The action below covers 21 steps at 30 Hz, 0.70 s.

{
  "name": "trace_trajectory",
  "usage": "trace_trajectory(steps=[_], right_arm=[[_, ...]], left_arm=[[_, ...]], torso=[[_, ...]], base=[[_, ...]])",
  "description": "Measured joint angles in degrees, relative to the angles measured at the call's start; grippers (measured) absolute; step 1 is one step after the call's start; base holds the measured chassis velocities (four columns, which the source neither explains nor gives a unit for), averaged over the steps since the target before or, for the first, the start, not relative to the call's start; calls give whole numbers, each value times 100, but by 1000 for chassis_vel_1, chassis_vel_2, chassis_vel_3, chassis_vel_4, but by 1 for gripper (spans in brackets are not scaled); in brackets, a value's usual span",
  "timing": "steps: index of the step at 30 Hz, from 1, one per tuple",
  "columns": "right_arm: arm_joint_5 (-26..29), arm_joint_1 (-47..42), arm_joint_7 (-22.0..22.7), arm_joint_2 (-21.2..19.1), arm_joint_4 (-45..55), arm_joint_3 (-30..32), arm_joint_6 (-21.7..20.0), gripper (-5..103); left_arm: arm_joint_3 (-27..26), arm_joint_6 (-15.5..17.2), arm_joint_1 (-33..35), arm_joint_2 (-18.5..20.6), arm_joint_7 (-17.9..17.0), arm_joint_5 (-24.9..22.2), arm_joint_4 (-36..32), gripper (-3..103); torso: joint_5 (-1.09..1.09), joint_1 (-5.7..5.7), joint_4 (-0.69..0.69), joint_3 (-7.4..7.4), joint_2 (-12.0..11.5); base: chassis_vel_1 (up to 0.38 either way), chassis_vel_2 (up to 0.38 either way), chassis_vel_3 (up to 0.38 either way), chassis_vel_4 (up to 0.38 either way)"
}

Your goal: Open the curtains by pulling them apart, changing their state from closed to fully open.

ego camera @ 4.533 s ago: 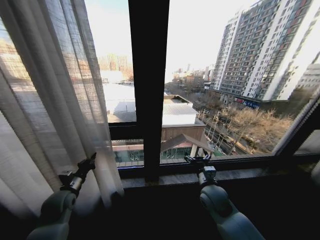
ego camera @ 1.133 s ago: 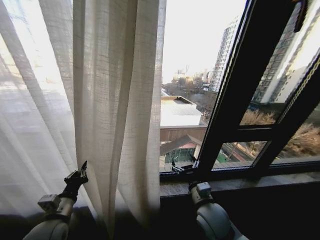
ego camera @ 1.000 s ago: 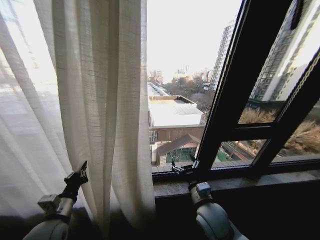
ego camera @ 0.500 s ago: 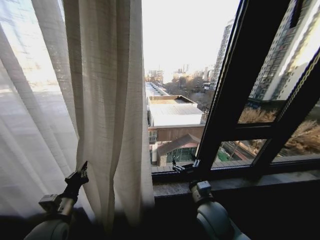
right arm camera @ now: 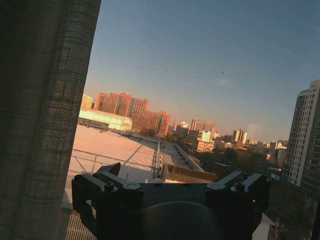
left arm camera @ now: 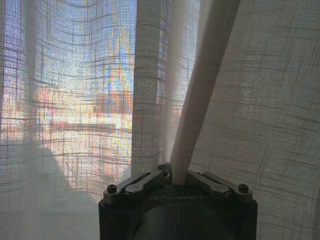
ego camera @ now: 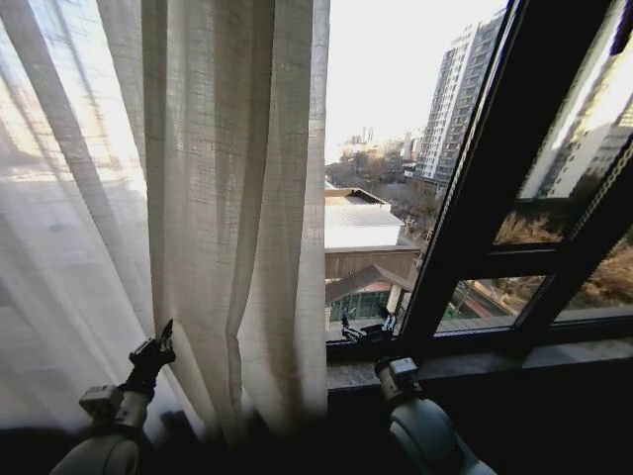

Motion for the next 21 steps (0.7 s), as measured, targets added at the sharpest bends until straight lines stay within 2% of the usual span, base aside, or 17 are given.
trace_trajectory(steps=[8,11,12,13,14,17,21], right_arm=[[-55,11,-3,-10,-41,10,50,100],[-55,14,-3,-16,-50,17,55,100],[-55,14,-3,-16,-50,17,55,100],[-55,16,-3,-17,-50,17,56,100],[-55,23,-4,-19,-56,14,58,100],[-54,62,-6,-19,-83,-14,61,100],[-50,126,-6,-3,-127,-63,62,100]], left_arm=[[26,2,12,-11,5,2,-7,0],[-179,9,-89,-91,-403,-111,-23,0],[-179,9,-89,-91,-403,-111,-23,0],[-263,21,-127,-108,-579,-135,-23,0],[-471,66,-199,-126,-967,-138,-17,0],[-895,209,-212,-105,-1469,-162,-59,0],[-1131,308,-68,-43,-1580,-175,-180,0]], torso=[[5,-1,-1,1,-1],[3,0,-2,1,-1],[3,0,-2,1,-1],[4,-1,-2,1,0],[0,0,-2,0,0],[0,0,0,1,0],[2,0,1,1,0]], base=[[0,0,0,0],[0,0,0,0],[0,0,0,0],[0,0,0,0],[0,0,0,0],[0,0,0,0],[0,0,0,0]])
